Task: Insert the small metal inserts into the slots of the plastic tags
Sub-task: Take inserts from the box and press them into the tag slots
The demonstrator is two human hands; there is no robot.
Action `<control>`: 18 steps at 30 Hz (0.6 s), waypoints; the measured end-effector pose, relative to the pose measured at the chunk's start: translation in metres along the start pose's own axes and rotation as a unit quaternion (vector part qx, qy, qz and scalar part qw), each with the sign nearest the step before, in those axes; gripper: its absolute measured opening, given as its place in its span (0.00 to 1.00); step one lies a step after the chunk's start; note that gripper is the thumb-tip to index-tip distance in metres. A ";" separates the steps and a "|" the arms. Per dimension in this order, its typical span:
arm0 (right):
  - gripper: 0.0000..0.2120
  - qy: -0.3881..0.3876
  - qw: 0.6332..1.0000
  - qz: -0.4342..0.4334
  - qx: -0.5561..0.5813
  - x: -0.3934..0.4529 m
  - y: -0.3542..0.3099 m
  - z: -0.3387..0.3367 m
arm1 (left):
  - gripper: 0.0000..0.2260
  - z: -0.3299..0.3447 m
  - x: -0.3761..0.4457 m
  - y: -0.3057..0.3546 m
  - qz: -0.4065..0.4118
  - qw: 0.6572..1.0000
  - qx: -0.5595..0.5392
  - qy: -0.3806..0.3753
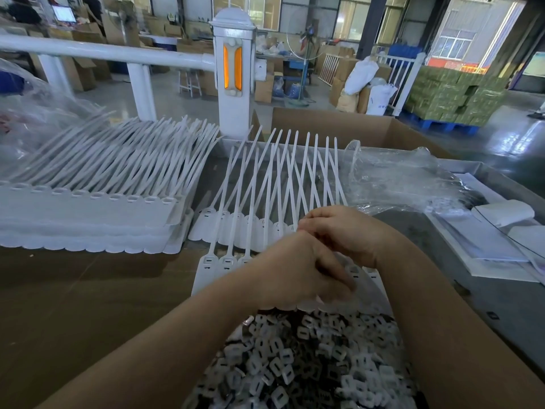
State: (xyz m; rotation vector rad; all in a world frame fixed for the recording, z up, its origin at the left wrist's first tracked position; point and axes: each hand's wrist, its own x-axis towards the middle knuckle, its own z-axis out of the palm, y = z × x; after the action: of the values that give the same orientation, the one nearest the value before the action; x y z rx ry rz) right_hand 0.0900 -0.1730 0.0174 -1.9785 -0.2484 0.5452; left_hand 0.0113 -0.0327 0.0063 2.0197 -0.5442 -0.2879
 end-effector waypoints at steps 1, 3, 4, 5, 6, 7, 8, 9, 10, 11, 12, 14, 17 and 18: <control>0.08 0.002 1.000 0.000 0.003 0.000 0.000 -0.001 | 0.06 -0.007 0.000 -0.002 -0.017 0.999 -0.024 0.027; 0.09 0.002 1.000 -0.003 0.003 -0.001 0.001 -0.002 | 0.07 -0.020 -0.001 -0.009 -0.056 0.988 -0.092 0.112; 0.08 -0.003 1.000 -0.007 0.004 -0.001 0.001 -0.003 | 0.06 -0.026 -0.001 -0.013 -0.080 0.976 -0.132 0.155; 0.07 -0.009 1.000 -0.010 0.011 -0.001 0.002 -0.003 | 0.05 -0.029 -0.002 -0.016 -0.102 0.962 -0.167 0.192; 0.07 -0.015 1.000 -0.013 0.020 0.000 0.002 -0.004 | 0.05 -0.031 -0.001 -0.019 -0.120 0.950 -0.189 0.220; 0.06 -0.020 0.999 -0.017 0.029 0.001 0.003 -0.005 | 0.05 -0.032 -0.001 -0.021 -0.131 0.941 -0.200 0.239; 0.05 -0.024 0.999 -0.022 0.037 0.001 0.003 -0.005 | 0.05 -0.032 0.000 -0.022 -0.137 0.937 -0.203 0.249; 0.05 -0.029 0.998 -0.026 0.046 0.002 0.004 -0.005 | 0.05 -0.031 0.000 -0.023 -0.139 0.935 -0.205 0.256; 0.04 -0.034 0.997 -0.030 0.056 0.002 0.004 -0.006 | 0.05 -0.031 0.001 -0.023 -0.137 0.933 -0.205 0.262; 0.04 -0.039 0.997 -0.033 0.065 0.003 0.005 -0.006 | 0.05 -0.030 0.002 -0.023 -0.136 0.931 -0.204 0.269; 0.04 -0.043 0.996 -0.034 0.070 0.003 0.005 -0.007 | 0.05 -0.029 0.002 -0.023 -0.135 0.930 -0.202 0.277; 0.04 -0.046 0.996 -0.033 0.070 0.003 0.005 -0.007 | 0.06 -0.029 0.003 -0.022 -0.136 0.928 -0.194 0.289; 0.06 -0.031 0.998 -0.032 0.046 0.004 0.005 -0.007 | 0.06 -0.028 0.003 -0.022 -0.132 0.934 -0.169 0.286; 0.06 -0.025 0.999 -0.032 0.035 0.004 0.005 -0.007 | 0.05 -0.027 0.003 -0.022 -0.128 0.937 -0.155 0.287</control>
State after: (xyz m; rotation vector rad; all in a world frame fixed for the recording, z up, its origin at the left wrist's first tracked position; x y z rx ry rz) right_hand 0.0961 -0.1794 0.0143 -1.8836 -0.3188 0.5556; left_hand 0.0307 -0.0041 0.0007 1.7487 0.1291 0.0681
